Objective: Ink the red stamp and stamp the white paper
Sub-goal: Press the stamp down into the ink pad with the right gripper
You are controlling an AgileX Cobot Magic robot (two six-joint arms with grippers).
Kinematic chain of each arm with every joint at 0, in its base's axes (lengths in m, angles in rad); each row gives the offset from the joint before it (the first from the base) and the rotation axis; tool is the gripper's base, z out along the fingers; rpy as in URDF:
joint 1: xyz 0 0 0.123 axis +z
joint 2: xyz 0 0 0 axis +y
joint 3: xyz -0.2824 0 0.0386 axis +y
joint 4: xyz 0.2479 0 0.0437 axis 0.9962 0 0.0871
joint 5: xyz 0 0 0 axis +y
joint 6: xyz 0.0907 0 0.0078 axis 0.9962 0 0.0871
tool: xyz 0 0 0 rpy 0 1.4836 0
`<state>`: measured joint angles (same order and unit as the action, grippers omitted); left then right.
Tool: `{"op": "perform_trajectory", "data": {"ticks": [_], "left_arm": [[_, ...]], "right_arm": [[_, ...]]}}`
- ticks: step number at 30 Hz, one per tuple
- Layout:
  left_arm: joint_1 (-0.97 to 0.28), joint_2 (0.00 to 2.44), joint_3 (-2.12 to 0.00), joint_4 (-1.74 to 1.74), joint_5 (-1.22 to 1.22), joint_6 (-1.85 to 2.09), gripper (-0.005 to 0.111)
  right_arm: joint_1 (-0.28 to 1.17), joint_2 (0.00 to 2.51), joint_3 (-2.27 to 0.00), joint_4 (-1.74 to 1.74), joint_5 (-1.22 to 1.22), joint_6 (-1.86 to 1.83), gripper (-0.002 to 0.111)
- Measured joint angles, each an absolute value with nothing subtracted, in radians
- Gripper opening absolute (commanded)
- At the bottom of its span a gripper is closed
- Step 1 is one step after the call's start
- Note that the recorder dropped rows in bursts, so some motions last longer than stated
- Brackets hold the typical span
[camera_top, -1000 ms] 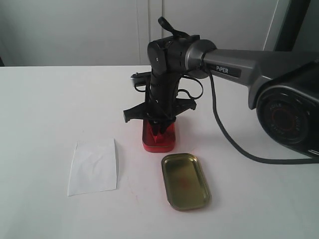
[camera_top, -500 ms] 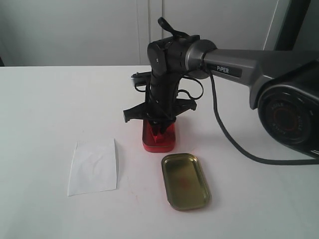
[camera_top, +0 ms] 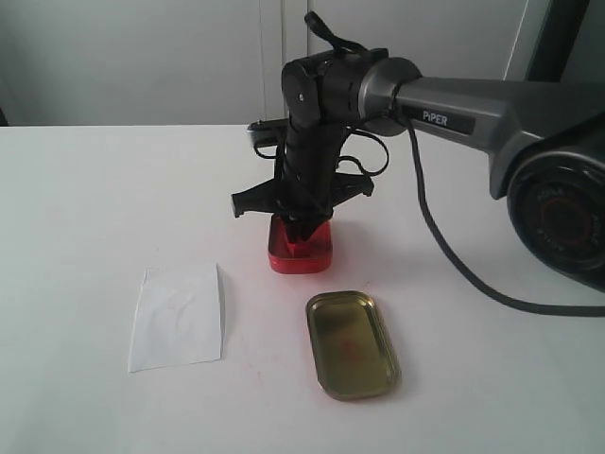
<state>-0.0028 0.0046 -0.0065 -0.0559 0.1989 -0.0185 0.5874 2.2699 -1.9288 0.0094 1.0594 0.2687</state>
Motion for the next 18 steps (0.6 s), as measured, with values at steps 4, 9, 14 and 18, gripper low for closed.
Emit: {"op": "perform_trajectory", "data": {"ticks": [4, 9, 14, 18], "left_arm": [[-0.003, 0.005, -0.007, -0.056, 0.199, -0.019, 0.000], [-0.003, 0.005, -0.007, -0.056, 0.199, -0.019, 0.000], [-0.003, 0.005, -0.007, -0.056, 0.199, -0.019, 0.000], [-0.003, 0.005, -0.007, -0.056, 0.199, -0.019, 0.000]], "right_arm": [[0.587, 2.261, -1.929, 0.008, 1.059, 0.269, 0.000], [0.587, 2.261, -1.925, 0.008, 1.059, 0.269, 0.000], [0.587, 2.261, -1.923, 0.008, 1.059, 0.269, 0.000], [0.587, 2.261, -1.921, 0.008, 1.059, 0.269, 0.000]]}}
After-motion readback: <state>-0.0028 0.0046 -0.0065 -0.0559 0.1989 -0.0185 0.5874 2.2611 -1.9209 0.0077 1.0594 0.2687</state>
